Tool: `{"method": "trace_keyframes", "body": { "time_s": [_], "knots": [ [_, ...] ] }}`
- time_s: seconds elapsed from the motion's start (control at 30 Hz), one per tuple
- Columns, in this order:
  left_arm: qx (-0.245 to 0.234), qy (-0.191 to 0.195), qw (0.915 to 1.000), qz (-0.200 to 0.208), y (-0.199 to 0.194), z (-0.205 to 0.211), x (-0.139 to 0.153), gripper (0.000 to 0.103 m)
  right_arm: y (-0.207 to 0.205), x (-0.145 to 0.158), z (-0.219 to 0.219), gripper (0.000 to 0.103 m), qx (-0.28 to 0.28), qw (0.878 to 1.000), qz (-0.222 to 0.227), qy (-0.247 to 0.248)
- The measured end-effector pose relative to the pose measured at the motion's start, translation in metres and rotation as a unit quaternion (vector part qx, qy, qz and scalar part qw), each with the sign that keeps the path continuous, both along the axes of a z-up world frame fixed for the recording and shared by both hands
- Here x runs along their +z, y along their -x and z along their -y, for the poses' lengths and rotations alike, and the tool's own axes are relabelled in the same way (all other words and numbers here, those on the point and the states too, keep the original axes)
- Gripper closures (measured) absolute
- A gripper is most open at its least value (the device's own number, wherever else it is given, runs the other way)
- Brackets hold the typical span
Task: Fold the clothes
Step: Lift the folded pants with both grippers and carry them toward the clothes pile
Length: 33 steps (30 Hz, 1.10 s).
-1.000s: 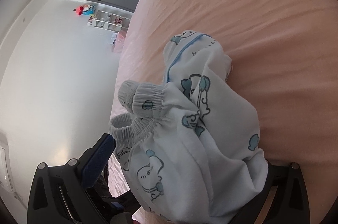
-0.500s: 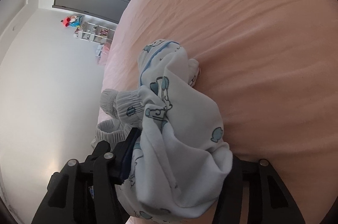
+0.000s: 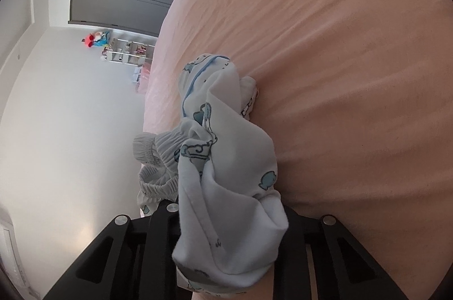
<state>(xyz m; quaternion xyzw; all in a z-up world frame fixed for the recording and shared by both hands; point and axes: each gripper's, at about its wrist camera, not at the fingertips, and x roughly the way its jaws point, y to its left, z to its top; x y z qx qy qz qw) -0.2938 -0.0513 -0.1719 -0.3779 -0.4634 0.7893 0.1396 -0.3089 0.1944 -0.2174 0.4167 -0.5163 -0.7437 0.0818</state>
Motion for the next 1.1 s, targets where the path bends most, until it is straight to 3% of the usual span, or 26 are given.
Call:
{"method": "trace_keyframes", "body": {
  "time_s": [0.2, 0.57, 1.1],
  "knots": [
    [-0.017, 0.007, 0.9997, -0.013, 0.001, -0.005, 0.011, 0.080, -0.005, 0.007, 0.000, 0.079, 0.005, 1.000, -0.007, -0.006],
    [-0.049, -0.021, 0.9983, -0.023, -0.007, -0.015, 0.039, 0.080, -0.022, 0.059, -0.009, 0.079, 0.011, 0.997, -0.049, -0.058],
    [-0.100, 0.004, 0.9919, -0.078, -0.042, -0.045, 0.129, 0.080, -0.065, 0.143, -0.041, 0.079, -0.022, 0.994, -0.096, -0.045]
  ]
}}
